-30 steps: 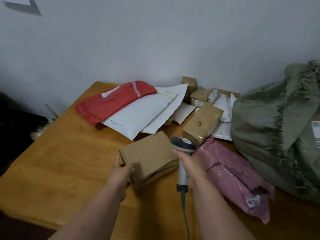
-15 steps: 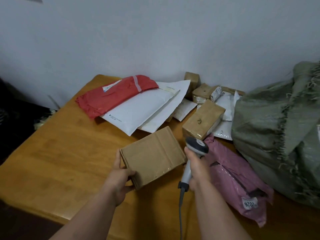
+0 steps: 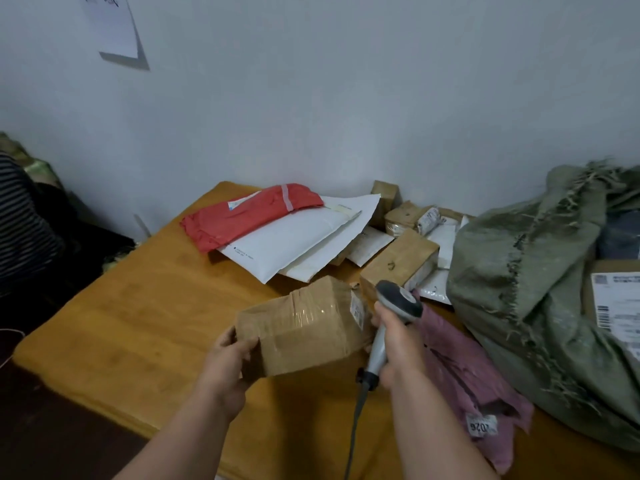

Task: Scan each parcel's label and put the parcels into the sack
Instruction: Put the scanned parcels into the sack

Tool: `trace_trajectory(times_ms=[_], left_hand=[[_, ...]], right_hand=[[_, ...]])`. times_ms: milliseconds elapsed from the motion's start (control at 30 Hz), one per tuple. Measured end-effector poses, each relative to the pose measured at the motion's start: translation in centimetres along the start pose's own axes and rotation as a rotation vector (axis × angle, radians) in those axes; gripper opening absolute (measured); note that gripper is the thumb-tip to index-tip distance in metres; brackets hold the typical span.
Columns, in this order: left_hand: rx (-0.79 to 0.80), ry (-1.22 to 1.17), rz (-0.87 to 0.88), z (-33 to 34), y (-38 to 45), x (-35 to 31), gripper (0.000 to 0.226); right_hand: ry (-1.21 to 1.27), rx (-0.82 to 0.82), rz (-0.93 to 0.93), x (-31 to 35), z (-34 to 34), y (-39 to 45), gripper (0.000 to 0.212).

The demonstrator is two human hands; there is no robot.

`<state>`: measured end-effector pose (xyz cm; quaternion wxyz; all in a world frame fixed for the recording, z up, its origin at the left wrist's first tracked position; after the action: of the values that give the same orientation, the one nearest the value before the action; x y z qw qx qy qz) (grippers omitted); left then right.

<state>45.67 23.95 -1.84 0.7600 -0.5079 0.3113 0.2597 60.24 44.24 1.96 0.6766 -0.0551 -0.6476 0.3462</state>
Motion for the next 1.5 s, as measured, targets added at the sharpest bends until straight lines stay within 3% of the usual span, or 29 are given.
trace_trajectory(times_ms=[67, 167, 267, 400, 600, 800, 933, 1000, 1133, 1200, 1367, 1500], left_hand=[[0.034, 0.014, 0.031, 0.3, -0.9, -0.3, 0.044], [-0.003, 0.028, 0.105, 0.6, -2.1, -0.9, 0.045], [0.032, -0.063, 0.104, 0.8, -3.2, -1.5, 0.016], [0.071, -0.019, 0.121, 1.5, -3.1, -3.1, 0.042], [0.012, 0.054, 0.226, 0.8, -2.1, -5.9, 0.04], [0.113, 0.052, 0.331, -0.8, -1.8, -7.3, 0.035], [0.19, 0.021, 0.26, -0.6, -2.1, -7.1, 0.03], [0.197, -0.029, 0.22, -0.4, -2.2, -7.0, 0.041], [0.092, -0.141, 0.197, 0.2, -2.2, -7.4, 0.109], [0.099, -0.227, 0.143, 1.2, -2.8, -7.0, 0.13], [0.325, -0.077, 0.038, 4.5, -4.9, -4.0, 0.137], [0.348, -0.085, 0.066, 4.1, -4.0, -4.8, 0.131]], right_hand=[[0.004, 0.033, -0.002, 0.4, 0.0, -0.6, 0.052], [-0.006, 0.098, 0.015, 0.6, 0.2, -1.5, 0.053], [-0.042, 0.124, 0.003, 0.8, 0.4, -2.1, 0.046], [-0.068, 0.137, -0.019, 0.9, 1.1, -2.8, 0.034], [0.038, 0.161, -0.018, 0.2, 3.3, -2.9, 0.033], [0.151, 0.196, 0.02, -0.5, 5.2, -4.1, 0.063], [0.115, 0.251, -0.019, -0.8, 6.2, -4.8, 0.075], [0.101, 0.275, -0.021, -1.3, 6.6, -5.2, 0.07], [0.188, 0.241, -0.036, -1.9, 7.2, -5.9, 0.056], [0.249, 0.215, -0.066, -2.0, 7.7, -6.3, 0.055], [0.291, 0.168, -0.2, -1.6, 8.4, -7.3, 0.062], [0.233, 0.022, -0.193, -1.0, 6.9, -7.0, 0.049]])
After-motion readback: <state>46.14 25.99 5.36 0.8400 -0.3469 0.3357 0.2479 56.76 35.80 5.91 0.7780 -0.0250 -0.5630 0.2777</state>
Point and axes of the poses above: each hand's wrist, its own y-axis towards the middle knuckle, its own z-axis out of the palm, x = y × z, the point moved 2 cm from there along y, towards the middle knuckle, and after that the axes turned 3 degrees about x, right-handed, at the moved point
